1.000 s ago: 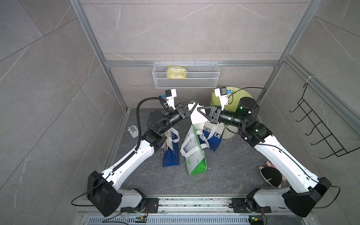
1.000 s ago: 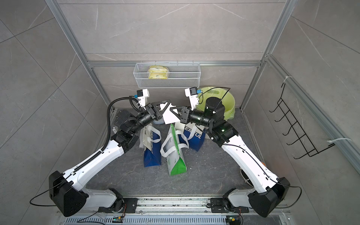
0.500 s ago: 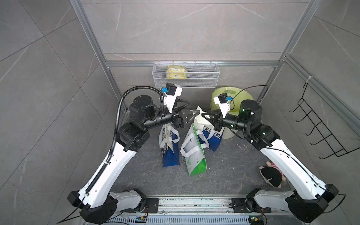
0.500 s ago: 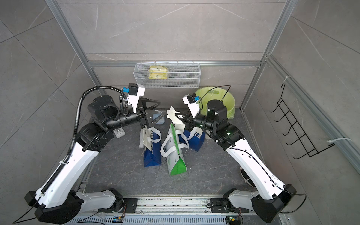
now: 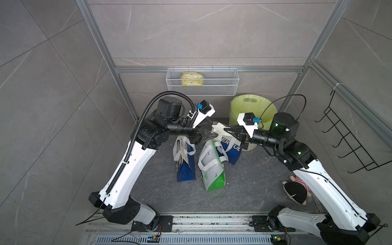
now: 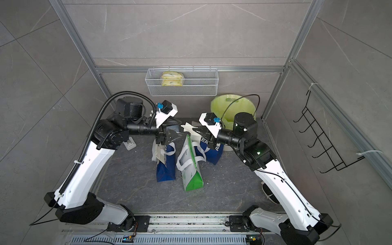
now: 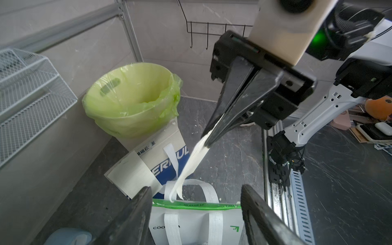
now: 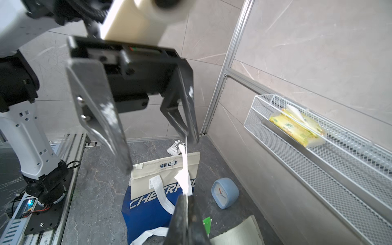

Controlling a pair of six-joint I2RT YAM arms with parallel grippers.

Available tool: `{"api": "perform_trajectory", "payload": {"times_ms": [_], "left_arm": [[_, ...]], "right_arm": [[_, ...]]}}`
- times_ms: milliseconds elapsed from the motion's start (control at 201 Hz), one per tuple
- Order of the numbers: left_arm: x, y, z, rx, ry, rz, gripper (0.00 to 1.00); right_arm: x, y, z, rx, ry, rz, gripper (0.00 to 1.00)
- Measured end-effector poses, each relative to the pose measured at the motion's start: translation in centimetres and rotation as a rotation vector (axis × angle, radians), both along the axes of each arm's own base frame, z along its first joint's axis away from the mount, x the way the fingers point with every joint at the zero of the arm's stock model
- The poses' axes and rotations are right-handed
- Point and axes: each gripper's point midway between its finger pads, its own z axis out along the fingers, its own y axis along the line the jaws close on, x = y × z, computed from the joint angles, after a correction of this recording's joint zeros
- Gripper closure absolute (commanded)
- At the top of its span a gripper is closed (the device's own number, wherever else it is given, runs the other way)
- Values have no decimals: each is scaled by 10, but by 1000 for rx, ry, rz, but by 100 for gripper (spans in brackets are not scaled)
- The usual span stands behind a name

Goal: Shred takeout receipts and throw away
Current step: Shred the takeout receipt.

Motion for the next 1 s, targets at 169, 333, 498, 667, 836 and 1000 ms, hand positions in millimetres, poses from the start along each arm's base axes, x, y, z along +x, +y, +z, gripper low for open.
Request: {"api": "perform_trajectory", "payload": {"times_ms": [169, 333, 498, 667, 836, 1000], "left_arm": [[-6, -6, 0, 0, -5, -35, 31], [-14, -11, 6, -24, -3, -80, 40], [-18, -16, 7, -39, 1, -111, 54], [-18, -20, 10, -51, -6, -122, 69], [-19, -22, 11, -65, -5, -135, 82], [-17, -25, 7, -67, 2, -136, 97]], "right_arm": [[-4, 2, -2, -22, -33, 33, 100], [-5, 5, -7, -39, -33, 56, 100], [-7, 6, -8, -42, -30, 70, 100], [-8, 6, -8, -41, -29, 75, 100], [-10, 7, -8, -40, -29, 82, 100], [-11, 8, -8, -40, -30, 86, 100]]}}
